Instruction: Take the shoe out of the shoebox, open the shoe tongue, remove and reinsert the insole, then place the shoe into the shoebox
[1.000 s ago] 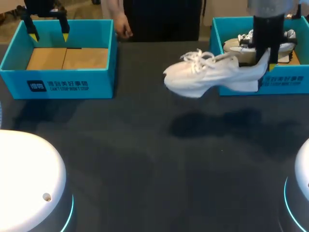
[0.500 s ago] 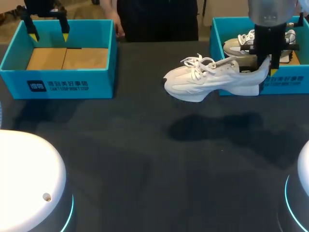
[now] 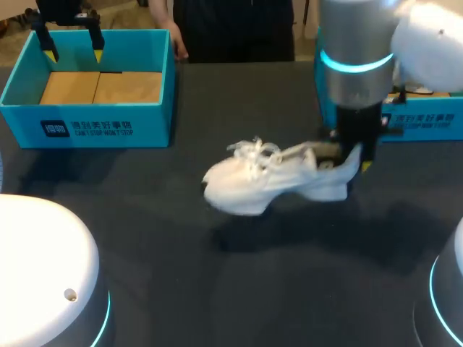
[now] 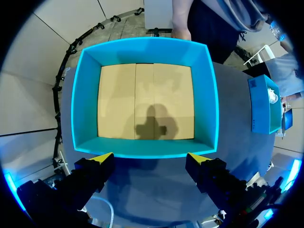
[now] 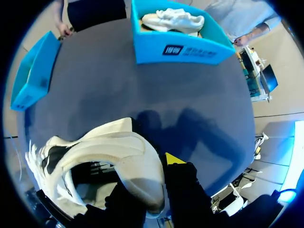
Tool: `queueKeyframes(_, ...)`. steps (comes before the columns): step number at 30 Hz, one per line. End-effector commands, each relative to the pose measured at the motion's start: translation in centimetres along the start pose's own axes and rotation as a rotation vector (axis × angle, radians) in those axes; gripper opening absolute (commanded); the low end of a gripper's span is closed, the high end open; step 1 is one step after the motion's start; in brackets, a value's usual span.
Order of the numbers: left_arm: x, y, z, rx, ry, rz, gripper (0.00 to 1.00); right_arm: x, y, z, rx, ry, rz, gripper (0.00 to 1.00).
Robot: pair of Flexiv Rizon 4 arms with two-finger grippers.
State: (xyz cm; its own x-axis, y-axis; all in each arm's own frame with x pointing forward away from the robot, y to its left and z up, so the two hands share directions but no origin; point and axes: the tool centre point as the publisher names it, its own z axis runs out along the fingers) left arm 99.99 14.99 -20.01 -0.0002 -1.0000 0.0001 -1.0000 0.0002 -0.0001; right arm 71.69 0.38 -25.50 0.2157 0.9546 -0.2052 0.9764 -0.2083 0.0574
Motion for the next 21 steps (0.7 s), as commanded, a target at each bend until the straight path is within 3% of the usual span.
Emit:
queueKeyframes(1,0.0,0.0,0.0,0.000,0.000,0.000,1.00,1.7,-0.5,0.8,-0.004,-0.017,0.003,0.00)
queueKeyframes(11,0.0,0.0,0.0,0.000,0.000,0.000,1.00,1.7,-0.5,0.8,-0.004,-0.017,0.003,0.00)
queueKeyframes(15,0.0,0.0,0.0,0.000,0.000,0.000,1.00,4.8,-2.4,1.7,-0.007,-0.061,-0.034,0.00)
queueKeyframes(21,0.0,0.0,0.0,0.000,0.000,0.000,1.00,7.5,-5.3,4.0,-0.012,-0.013,-0.038,0.00)
